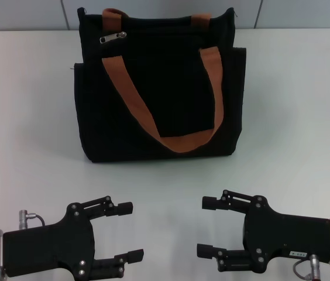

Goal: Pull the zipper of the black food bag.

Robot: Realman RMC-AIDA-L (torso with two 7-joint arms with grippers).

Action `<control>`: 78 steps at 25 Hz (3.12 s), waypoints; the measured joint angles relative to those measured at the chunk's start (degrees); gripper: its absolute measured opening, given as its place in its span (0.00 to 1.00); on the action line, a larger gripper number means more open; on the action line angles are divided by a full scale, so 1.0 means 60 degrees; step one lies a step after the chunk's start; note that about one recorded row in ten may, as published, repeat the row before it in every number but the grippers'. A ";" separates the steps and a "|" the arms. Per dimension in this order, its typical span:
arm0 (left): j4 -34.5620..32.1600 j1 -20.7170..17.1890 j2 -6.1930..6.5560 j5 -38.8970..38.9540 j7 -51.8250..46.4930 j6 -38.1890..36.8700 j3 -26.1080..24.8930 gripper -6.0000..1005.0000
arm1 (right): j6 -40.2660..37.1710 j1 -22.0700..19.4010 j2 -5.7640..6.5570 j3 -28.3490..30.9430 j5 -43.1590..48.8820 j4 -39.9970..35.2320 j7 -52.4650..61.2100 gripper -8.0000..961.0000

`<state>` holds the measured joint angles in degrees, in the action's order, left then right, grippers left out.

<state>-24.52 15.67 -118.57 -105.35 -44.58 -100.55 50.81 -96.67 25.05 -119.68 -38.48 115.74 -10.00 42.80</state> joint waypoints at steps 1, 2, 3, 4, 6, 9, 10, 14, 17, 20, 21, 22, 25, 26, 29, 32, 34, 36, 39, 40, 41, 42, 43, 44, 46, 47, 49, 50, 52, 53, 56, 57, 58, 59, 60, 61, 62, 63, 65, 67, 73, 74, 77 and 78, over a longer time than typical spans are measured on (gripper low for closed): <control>0.0000 -0.0001 0.0000 0.0005 0.0001 0.0000 -0.0001 0.77 | 0.0001 0.0000 -0.0002 0.0003 0.0000 0.0020 0.0000 0.85; 0.0000 -0.0001 0.0000 0.0006 0.0002 0.0001 -0.0002 0.77 | 0.0000 0.0004 -0.0003 0.0011 0.0000 0.0052 0.0000 0.85; 0.0000 -0.0001 0.0000 0.0006 0.0002 0.0001 -0.0002 0.77 | 0.0000 0.0004 -0.0003 0.0011 0.0000 0.0052 0.0000 0.85; -0.0001 0.0011 0.0000 0.0009 0.0004 0.0000 -0.0004 0.77 | 0.0000 0.0007 -0.0004 0.0012 0.0000 0.0055 0.0000 0.85; -0.0001 0.0019 0.0000 0.0010 0.0004 0.0001 -0.0008 0.77 | 0.0000 0.0008 -0.0004 0.0015 0.0001 0.0055 0.0000 0.85; -0.0001 0.0031 -0.0003 0.0021 0.0004 0.0001 -0.0239 0.77 | 0.0000 0.0011 -0.0004 0.0025 0.0000 0.0065 0.0000 0.85; -0.0001 0.0031 -0.0003 0.0021 0.0004 0.0001 -0.0239 0.77 | 0.0000 0.0012 -0.0004 0.0026 -0.0001 0.0070 0.0000 0.85; 0.0212 -0.0011 -0.0025 0.0076 0.0019 -0.0062 -0.1567 0.77 | -0.0001 0.0015 -0.0005 0.0027 -0.0021 0.0110 0.0000 0.85; 0.0884 -0.0029 -0.0016 0.0545 0.0042 -0.0122 -0.3672 0.77 | -0.0001 0.0051 -0.0004 0.0038 -0.0133 0.0197 0.0000 0.85; 0.1169 -0.0017 -0.0014 0.0895 0.0000 0.0044 -0.4510 0.77 | -0.0001 0.0099 -0.0004 0.0040 -0.0172 0.0256 0.0000 0.85; 0.1307 0.0022 -0.0014 0.1049 -0.0059 0.0240 -0.4918 0.77 | -0.0001 0.0114 -0.0004 0.0041 -0.0173 0.0275 0.0000 0.85; 0.1493 0.0172 -0.0014 0.1242 -0.0145 0.0703 -0.5485 0.77 | 0.0006 0.0149 -0.0004 0.0041 -0.0174 0.0304 -0.0002 0.85; 0.1598 0.0396 -0.0016 0.1325 -0.0163 0.1266 -0.5830 0.77 | 0.0121 0.0267 -0.0009 0.0052 -0.0175 0.0402 -0.0005 0.85; 0.1638 0.0569 -0.0021 0.1351 -0.0145 0.1653 -0.5916 0.77 | 0.0174 0.0299 -0.0010 0.0053 -0.0175 0.0439 -0.0006 0.85; 0.1730 0.1058 -0.0026 0.1369 -0.0120 0.2500 -0.5939 0.77 | 0.0332 0.0380 -0.0012 0.0060 -0.0175 0.0541 -0.0008 0.85; 0.1833 0.1690 -0.0017 0.1289 -0.0185 0.3178 -0.5720 0.77 | 0.0392 0.0459 -0.0016 0.0058 -0.0175 0.0608 -0.0010 0.85; 0.1840 0.1929 -0.0011 0.1248 -0.0229 0.3288 -0.5487 0.77 | 0.0400 0.0468 -0.0018 0.0057 -0.0176 0.0616 -0.0011 0.85; 0.1821 0.2122 -0.0012 0.1220 -0.0384 0.3293 -0.5192 0.77 | 0.0443 0.0468 -0.0019 0.0056 -0.0175 0.0635 -0.0013 0.85; 0.1756 0.2291 -0.0016 0.1238 -0.0540 0.3230 -0.4821 0.77 | 0.0494 0.0445 -0.0019 0.0059 -0.0175 0.0667 -0.0014 0.85; 0.1757 0.2347 -0.0023 0.1279 -0.0542 0.3235 -0.4792 0.77 | 0.0495 0.0433 -0.0019 0.0064 -0.0175 0.0671 -0.0014 0.85; 0.1777 0.2412 -0.0035 0.1369 -0.0520 0.3268 -0.4827 0.77 | 0.0497 0.0429 -0.0019 0.0069 -0.0175 0.0678 -0.0014 0.85; 0.1841 0.2509 -0.0059 0.1599 -0.0426 0.3428 -0.4902 0.77 | 0.0498 0.0426 -0.0019 0.0076 -0.0175 0.0685 -0.0014 0.85; 0.1841 0.2509 -0.0059 0.1599 -0.0426 0.3428 -0.4902 0.77 | 0.0498 0.0426 -0.0019 0.0076 -0.0175 0.0685 -0.0014 0.85; 0.1884 0.2568 -0.0074 0.1734 -0.0368 0.3544 -0.4916 0.77 | 0.0500 0.0425 -0.0019 0.0090 -0.0175 0.0691 -0.0015 0.85; 0.2032 0.2686 -0.0096 0.1994 -0.0260 0.3761 -0.4921 0.77 | 0.0507 0.0429 -0.0019 0.0155 -0.0176 0.0718 -0.0016 0.85; 0.2167 0.2751 -0.0102 0.2149 -0.0164 0.3829 -0.4922 0.77 | 0.0512 0.0448 -0.0019 0.0247 -0.0179 0.0773 -0.0070 0.85; 0.2207 0.2761 -0.0102 0.2216 -0.0129 0.3829 -0.4923 0.77 | 0.0512 0.0458 -0.0019 0.0309 -0.0180 0.0824 -0.0164 0.85; 0.2260 0.2765 -0.0103 0.2351 -0.0087 0.3820 -0.4925 0.77 | 0.0513 0.0464 -0.0018 0.0361 -0.0182 0.0864 -0.0260 0.85; 0.2476 0.2766 -0.0103 0.2737 0.0041 0.3781 -0.4926 0.77 | 0.0513 0.0466 -0.0019 0.0502 -0.0185 0.0979 -0.0573 0.85; 0.2476 0.2766 -0.0103 0.2737 0.0041 0.3781 -0.4926 0.77 | 0.0513 0.0466 -0.0019 0.0502 -0.0185 0.0979 -0.0573 0.85; 0.2578 0.2766 -0.0103 0.2889 0.0109 0.3769 -0.4925 0.77 | 0.0513 0.0473 -0.0019 0.0547 -0.0189 0.1010 -0.0629 0.85; 0.2590 0.2766 -0.0103 0.2901 0.0118 0.3769 -0.4925 0.77 | 0.0513 0.0479 -0.0019 0.0548 -0.0190 0.1010 -0.0629 0.85; 0.2601 0.2766 -0.0103 0.2904 0.0120 0.3767 -0.4921 0.77 | 0.0513 0.0479 -0.0019 0.0548 -0.0190 0.1010 -0.0629 0.85; 0.2617 0.2765 -0.0103 0.2908 0.0127 0.3752 -0.4906 0.77 | 0.0513 0.0484 -0.0019 0.0548 -0.0190 0.1010 -0.0630 0.85; 0.2617 0.2765 -0.0103 0.2908 0.0127 0.3752 -0.4906 0.77 | 0.0513 0.0485 -0.0018 0.0547 -0.0190 0.1009 -0.0629 0.85; 0.2673 0.2764 -0.0102 0.2903 0.0108 0.3656 -0.4871 0.77 | 0.0513 0.0486 -0.0019 0.0547 -0.0190 0.1008 -0.0630 0.85; 0.2762 0.2743 -0.0099 0.2903 0.0075 0.3475 -0.4869 0.76 | 0.0513 0.0485 -0.0019 0.0546 -0.0190 0.1001 -0.0629 0.85; 0.2762 0.2743 -0.0099 0.2903 0.0075 0.3475 -0.4869 0.75 | 0.0513 0.0485 -0.0019 0.0546 -0.0190 0.1001 -0.0629 0.85; 0.2833 0.2698 -0.0092 0.2904 0.0069 0.3253 -0.4871 0.72 | 0.0513 0.0484 -0.0019 0.0545 -0.0190 0.0996 -0.0630 0.85; 0.2836 0.2674 -0.0085 0.2844 0.0055 0.3015 -0.4857 0.69 | 0.0513 0.0483 -0.0018 0.0541 -0.0190 0.1006 -0.0630 0.85; 0.2908 0.2674 -0.0090 0.2821 0.0030 0.2849 -0.4828 0.57 | 0.0446 0.0466 -0.0019 0.0538 -0.0190 0.1008 -0.0630 0.85; 0.2934 0.2676 -0.0090 0.2821 0.0028 0.2850 -0.4825 0.55 | 0.0380 0.0450 -0.0019 0.0543 -0.0190 0.1008 -0.0630 0.85; 0.3071 0.2686 -0.0092 0.2822 0.0023 0.2883 -0.4822 0.49 | -0.0004 0.0376 -0.0015 0.0751 -0.0188 0.1040 -0.0703 0.85; 0.3071 0.2686 -0.0092 0.2822 0.0023 0.2883 -0.4822 0.45 | -0.0004 0.0376 -0.0015 0.0751 -0.0188 0.1040 -0.0703 0.85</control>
<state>-6.09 31.78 -119.12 -88.42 -44.44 -83.25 21.88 -96.70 27.31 -119.77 -33.97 114.61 -3.76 38.58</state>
